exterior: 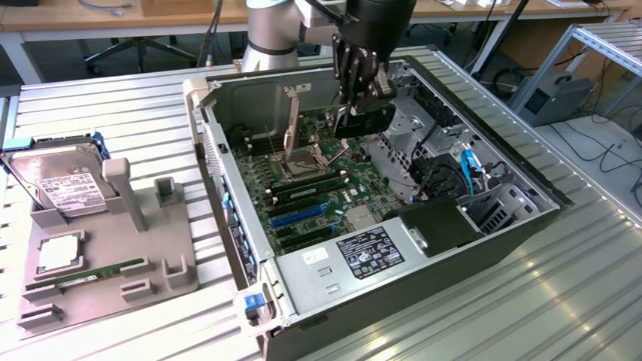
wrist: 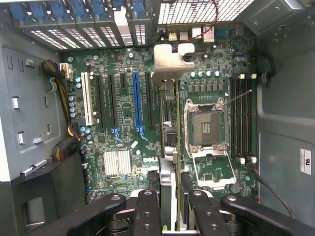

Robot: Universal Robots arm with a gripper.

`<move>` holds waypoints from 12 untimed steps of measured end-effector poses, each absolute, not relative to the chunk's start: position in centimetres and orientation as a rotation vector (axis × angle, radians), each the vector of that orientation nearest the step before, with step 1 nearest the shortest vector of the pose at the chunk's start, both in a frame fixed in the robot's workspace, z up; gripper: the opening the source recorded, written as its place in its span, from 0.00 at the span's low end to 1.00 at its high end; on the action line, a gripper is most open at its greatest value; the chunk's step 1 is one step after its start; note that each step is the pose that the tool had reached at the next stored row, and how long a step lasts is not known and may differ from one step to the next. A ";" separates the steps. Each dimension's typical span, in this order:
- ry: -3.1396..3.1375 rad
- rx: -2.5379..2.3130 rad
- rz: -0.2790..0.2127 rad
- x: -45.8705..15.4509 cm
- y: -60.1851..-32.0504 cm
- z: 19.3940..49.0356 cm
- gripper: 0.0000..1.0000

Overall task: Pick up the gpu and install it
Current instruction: 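Insert the gpu into the slot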

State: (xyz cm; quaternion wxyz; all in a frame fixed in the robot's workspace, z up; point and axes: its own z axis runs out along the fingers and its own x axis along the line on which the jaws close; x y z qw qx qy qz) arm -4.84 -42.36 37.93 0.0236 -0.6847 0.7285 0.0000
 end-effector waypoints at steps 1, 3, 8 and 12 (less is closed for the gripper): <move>2.255 -2.119 0.000 -4.8 -42.4 37.9 0.27; 2.255 -2.119 0.000 -4.8 -42.4 37.9 0.27; 2.255 -2.119 0.000 -4.8 -42.5 37.8 0.27; 2.255 -2.119 0.000 -4.8 -42.5 37.7 0.27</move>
